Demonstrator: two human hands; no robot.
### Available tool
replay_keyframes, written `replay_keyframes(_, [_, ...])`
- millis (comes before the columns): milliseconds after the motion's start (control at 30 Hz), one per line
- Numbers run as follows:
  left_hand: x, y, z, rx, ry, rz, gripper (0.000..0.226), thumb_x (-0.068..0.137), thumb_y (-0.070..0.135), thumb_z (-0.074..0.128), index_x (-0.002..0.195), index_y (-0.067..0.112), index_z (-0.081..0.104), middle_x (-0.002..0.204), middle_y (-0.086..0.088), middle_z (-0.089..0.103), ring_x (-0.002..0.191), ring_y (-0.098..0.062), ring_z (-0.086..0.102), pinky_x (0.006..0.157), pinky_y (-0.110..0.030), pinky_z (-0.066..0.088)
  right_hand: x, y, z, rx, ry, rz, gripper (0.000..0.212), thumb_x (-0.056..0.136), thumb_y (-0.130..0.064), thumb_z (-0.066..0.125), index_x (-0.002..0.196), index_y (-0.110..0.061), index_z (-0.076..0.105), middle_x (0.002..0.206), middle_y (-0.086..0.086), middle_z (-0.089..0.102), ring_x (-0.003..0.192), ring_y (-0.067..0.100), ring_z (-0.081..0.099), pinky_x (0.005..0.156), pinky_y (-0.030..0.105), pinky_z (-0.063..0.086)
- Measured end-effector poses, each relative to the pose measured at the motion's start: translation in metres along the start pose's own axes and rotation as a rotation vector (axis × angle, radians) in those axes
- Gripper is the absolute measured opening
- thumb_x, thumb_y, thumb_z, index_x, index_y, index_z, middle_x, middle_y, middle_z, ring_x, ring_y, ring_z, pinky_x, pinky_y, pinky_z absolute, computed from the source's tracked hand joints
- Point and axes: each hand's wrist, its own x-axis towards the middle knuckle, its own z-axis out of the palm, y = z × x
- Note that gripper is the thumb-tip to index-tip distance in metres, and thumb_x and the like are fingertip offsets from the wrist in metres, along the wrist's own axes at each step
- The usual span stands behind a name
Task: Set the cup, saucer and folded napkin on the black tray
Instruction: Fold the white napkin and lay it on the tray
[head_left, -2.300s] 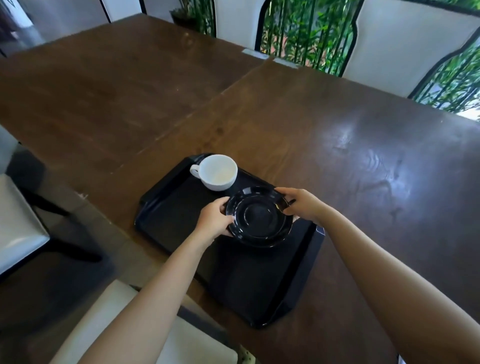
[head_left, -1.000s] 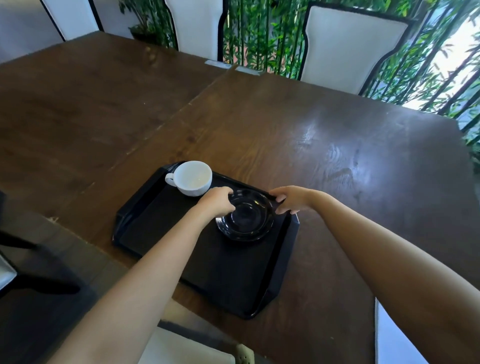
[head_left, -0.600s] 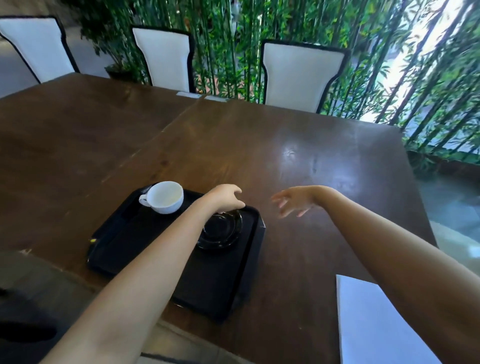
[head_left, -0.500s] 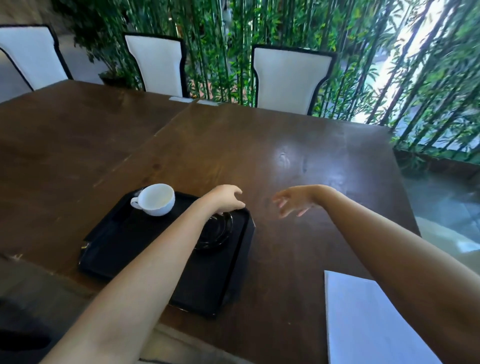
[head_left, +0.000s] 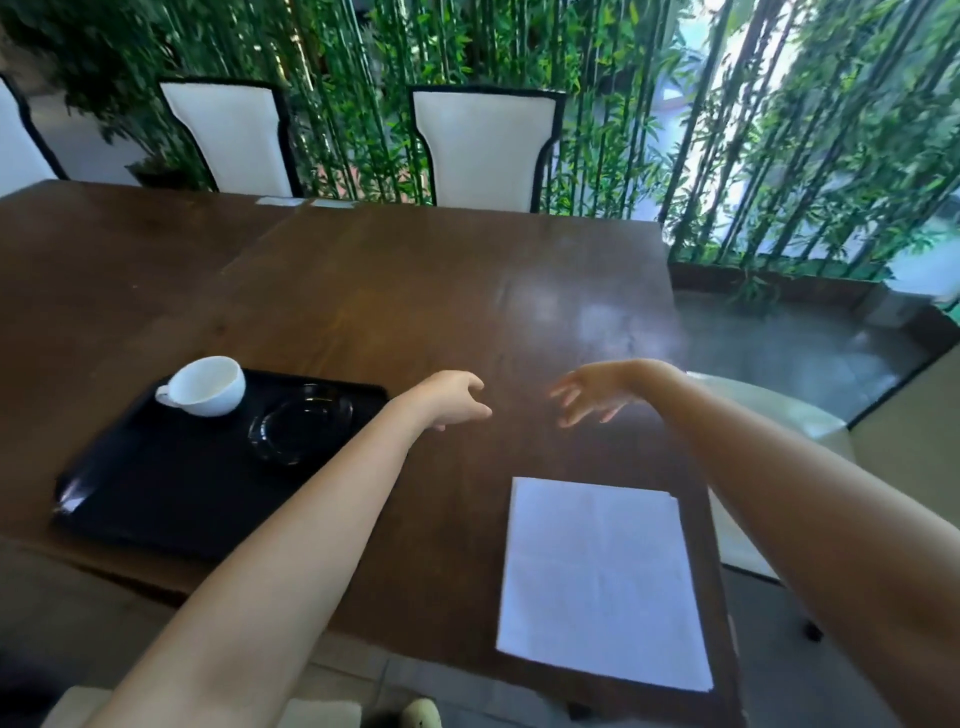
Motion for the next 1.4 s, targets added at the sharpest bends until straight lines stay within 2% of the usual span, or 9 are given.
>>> replay_keyframes(300, [0.002,0.058,0.09,0.008,-0.095,0.005,0.055,0.089,0.031,0.057,0.14,0.016,0.039,0.14,-0.007,0.047,0.114,-0.028,0.056,0.09,-0.037,0.053,-0.03,0.098,0.039,0.039,-0.007,0.069,0.064,0.084,-0.021,0.066,0.141,-0.02,0.037,0.134,0.008,0.052,0.103,0.018,0.054,0.083,0.031,0.053])
replay_keyframes(433, [0.011,0.06,0.123,0.094,-0.134,0.007,0.056,0.091,0.028,0.055,0.142,0.013,0.037,0.146,-0.009,0.041,0.131,-0.026,0.042,0.104,-0.034,0.039,-0.033,0.123,0.063,-0.054,0.018,0.091,0.061,0.086,-0.022,0.063,0.141,-0.016,0.037,0.138,0.006,0.051,0.119,0.026,0.053,0.099,0.036,0.047])
replay_keyframes(567, [0.021,0.044,0.15,0.211,-0.095,0.001,0.052,0.09,0.02,0.048,0.141,0.017,0.037,0.147,-0.01,0.038,0.134,-0.031,0.034,0.107,-0.044,0.037,-0.029,0.14,0.087,-0.178,0.132,0.072,0.06,0.087,-0.022,0.061,0.141,-0.013,0.036,0.143,0.011,0.041,0.131,0.03,0.039,0.105,0.039,0.035])
replay_keyframes(700, [0.029,0.025,0.165,0.275,0.021,0.03,0.041,0.09,0.012,0.043,0.132,0.015,0.046,0.136,-0.011,0.04,0.126,-0.03,0.035,0.099,-0.042,0.04,-0.022,0.146,0.1,-0.231,0.271,0.048,0.057,0.086,-0.021,0.063,0.138,-0.012,0.04,0.134,0.014,0.038,0.124,0.035,0.036,0.1,0.045,0.04])
replay_keyframes(833, [0.041,0.018,0.166,0.348,0.078,0.095,0.037,0.088,0.014,0.047,0.125,0.016,0.049,0.125,-0.01,0.047,0.118,-0.029,0.04,0.096,-0.039,0.037,-0.013,0.155,0.108,-0.17,0.353,0.026,0.048,0.085,-0.015,0.062,0.129,-0.011,0.044,0.126,0.014,0.046,0.116,0.033,0.045,0.093,0.043,0.044])
replay_keyframes(933, [0.049,0.017,0.158,0.33,0.016,0.12,0.023,0.089,0.018,0.052,0.111,0.015,0.054,0.116,-0.009,0.05,0.11,-0.028,0.045,0.092,-0.038,0.041,-0.011,0.159,0.107,-0.092,0.361,0.013,0.035,0.084,-0.012,0.061,0.118,-0.011,0.051,0.12,0.013,0.053,0.107,0.032,0.052,0.083,0.035,0.043])
replay_keyframes(1033, [0.057,0.014,0.149,0.294,-0.073,0.158,0.015,0.09,0.019,0.055,0.103,0.013,0.059,0.11,-0.008,0.048,0.097,-0.024,0.049,0.084,-0.036,0.046,-0.008,0.159,0.102,-0.084,0.357,0.02,0.022,0.084,-0.012,0.06,0.106,-0.009,0.059,0.113,0.013,0.057,0.1,0.031,0.056,0.081,0.036,0.046])
replay_keyframes(1233, [0.064,0.01,0.133,0.183,-0.118,0.231,0.007,0.091,0.019,0.056,0.095,0.016,0.059,0.095,-0.001,0.057,0.085,-0.019,0.053,0.07,-0.029,0.041,-0.006,0.158,0.089,-0.078,0.367,0.016,0.015,0.085,-0.015,0.061,0.099,-0.007,0.062,0.11,0.014,0.059,0.096,0.031,0.057,0.077,0.034,0.045])
replay_keyframes(1400, [0.069,0.02,0.109,0.199,-0.088,0.315,0.017,0.09,0.016,0.056,0.103,0.016,0.066,0.097,-0.001,0.064,0.088,-0.02,0.058,0.077,-0.034,0.048,-0.011,0.154,0.066,-0.04,0.4,0.023,0.016,0.085,-0.014,0.058,0.1,-0.009,0.063,0.107,0.013,0.063,0.094,0.031,0.058,0.074,0.034,0.045])
